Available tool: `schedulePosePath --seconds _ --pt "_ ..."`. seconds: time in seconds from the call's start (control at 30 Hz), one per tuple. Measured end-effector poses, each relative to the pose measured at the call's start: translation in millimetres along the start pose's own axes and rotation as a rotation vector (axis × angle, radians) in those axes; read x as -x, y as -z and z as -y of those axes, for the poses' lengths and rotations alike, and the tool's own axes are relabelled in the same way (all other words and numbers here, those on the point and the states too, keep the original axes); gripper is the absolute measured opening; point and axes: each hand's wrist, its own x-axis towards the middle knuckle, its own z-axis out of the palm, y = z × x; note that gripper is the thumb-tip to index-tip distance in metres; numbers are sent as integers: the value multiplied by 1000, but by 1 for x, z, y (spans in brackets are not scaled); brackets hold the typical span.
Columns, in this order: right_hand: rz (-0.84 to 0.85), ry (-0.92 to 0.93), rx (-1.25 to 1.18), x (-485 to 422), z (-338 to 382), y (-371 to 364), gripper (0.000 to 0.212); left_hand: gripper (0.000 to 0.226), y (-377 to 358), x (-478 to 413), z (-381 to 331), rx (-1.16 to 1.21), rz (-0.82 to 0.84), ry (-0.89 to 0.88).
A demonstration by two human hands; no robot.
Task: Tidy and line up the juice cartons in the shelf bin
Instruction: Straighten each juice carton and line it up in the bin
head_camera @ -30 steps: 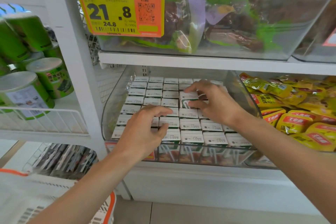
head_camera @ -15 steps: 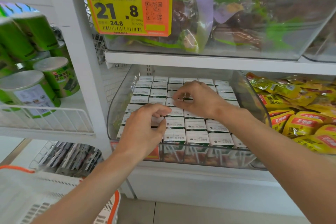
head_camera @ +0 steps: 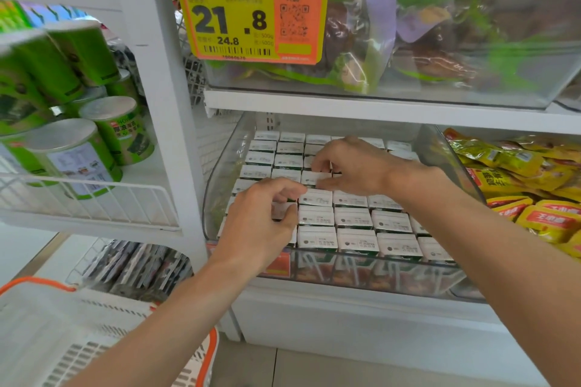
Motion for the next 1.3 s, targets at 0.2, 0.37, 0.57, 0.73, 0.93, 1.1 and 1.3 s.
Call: schedulePosePath --seconds 0.2,0.37,0.57,0.73,0.93,1.1,1.3 --pt "-200 41 -329 25 4 12 28 40 1 0 2 25 -32 -13" --pt "-399 142 -277 74 20 -1 35 71 3 -1 -1 51 7 -53" --pt "-597 108 -592 113 40 -13 33 41 5 2 -13 148 85 -158" --pt "-589 -136 -989 121 47 -18 41 27 5 3 -20 380 180 -72" --pt "-588 -281 -1116 122 48 -26 21 27 2 5 -19 506 258 -16" --pt "-576 -338 -1185 122 48 -30 17 31 3 6 -18 544 272 34" --pt "-428 -355 -1488 125 46 -29 22 33 5 7 -19 553 230 46"
